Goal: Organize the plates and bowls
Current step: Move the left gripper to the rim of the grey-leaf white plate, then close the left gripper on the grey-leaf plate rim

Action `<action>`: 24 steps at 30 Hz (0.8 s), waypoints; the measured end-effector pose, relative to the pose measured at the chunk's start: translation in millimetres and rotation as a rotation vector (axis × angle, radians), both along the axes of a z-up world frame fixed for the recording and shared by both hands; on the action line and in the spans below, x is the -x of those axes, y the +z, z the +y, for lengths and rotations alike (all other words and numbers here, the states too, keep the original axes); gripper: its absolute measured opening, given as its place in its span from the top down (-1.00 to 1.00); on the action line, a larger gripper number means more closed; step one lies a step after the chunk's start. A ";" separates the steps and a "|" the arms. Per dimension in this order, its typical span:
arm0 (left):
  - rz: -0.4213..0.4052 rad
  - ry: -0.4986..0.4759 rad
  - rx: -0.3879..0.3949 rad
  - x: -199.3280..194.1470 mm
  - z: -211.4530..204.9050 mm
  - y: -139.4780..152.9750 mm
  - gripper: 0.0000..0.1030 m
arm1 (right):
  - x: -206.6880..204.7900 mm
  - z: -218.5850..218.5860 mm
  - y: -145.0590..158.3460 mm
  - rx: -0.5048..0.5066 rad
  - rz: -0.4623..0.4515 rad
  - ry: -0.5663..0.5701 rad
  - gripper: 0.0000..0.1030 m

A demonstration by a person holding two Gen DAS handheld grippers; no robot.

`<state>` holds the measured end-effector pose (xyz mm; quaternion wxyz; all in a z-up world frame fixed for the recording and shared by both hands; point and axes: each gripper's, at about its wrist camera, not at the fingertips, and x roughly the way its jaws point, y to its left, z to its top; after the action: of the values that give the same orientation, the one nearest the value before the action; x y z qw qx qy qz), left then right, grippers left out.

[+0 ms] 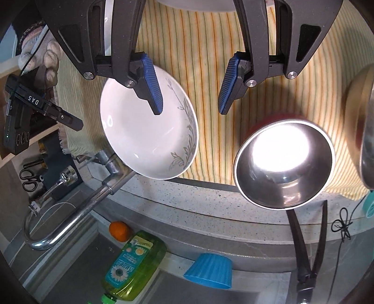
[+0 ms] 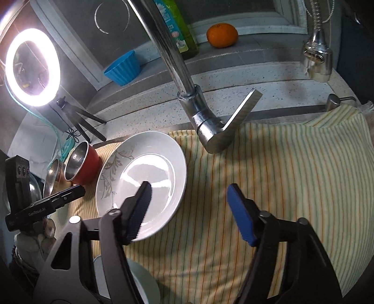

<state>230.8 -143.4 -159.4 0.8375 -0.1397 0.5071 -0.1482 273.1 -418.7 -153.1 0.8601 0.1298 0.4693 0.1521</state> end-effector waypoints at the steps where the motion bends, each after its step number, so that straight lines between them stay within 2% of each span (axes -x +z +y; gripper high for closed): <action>1: 0.007 0.001 0.001 -3.0 -1.2 -2.6 0.23 | -3.2 -0.3 -2.5 -0.008 0.006 0.002 -0.11; 4: 0.021 0.007 0.004 -9.4 -2.9 -8.8 0.26 | -10.4 1.0 -9.7 -0.017 0.025 0.000 0.00; 8: 0.040 0.004 0.003 -16.2 -5.3 -16.4 0.50 | -20.0 3.6 -18.1 -0.033 0.027 0.006 0.20; 11: 0.051 0.005 0.006 -20.2 -6.1 -21.0 0.52 | -26.3 7.0 -24.0 -0.034 0.041 0.015 0.28; 16: 0.063 -0.002 0.006 -24.1 -8.5 -25.1 0.62 | -31.9 12.7 -31.5 -0.029 0.068 0.035 0.63; 24: 0.076 -0.013 0.018 -29.6 -10.3 -29.1 0.76 | -36.6 17.6 -33.5 -0.022 0.085 0.055 0.76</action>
<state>260.4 -153.7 -188.5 0.8154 -0.1493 0.5380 -0.1530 309.7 -401.1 -186.6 0.8334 0.1324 0.5071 0.1753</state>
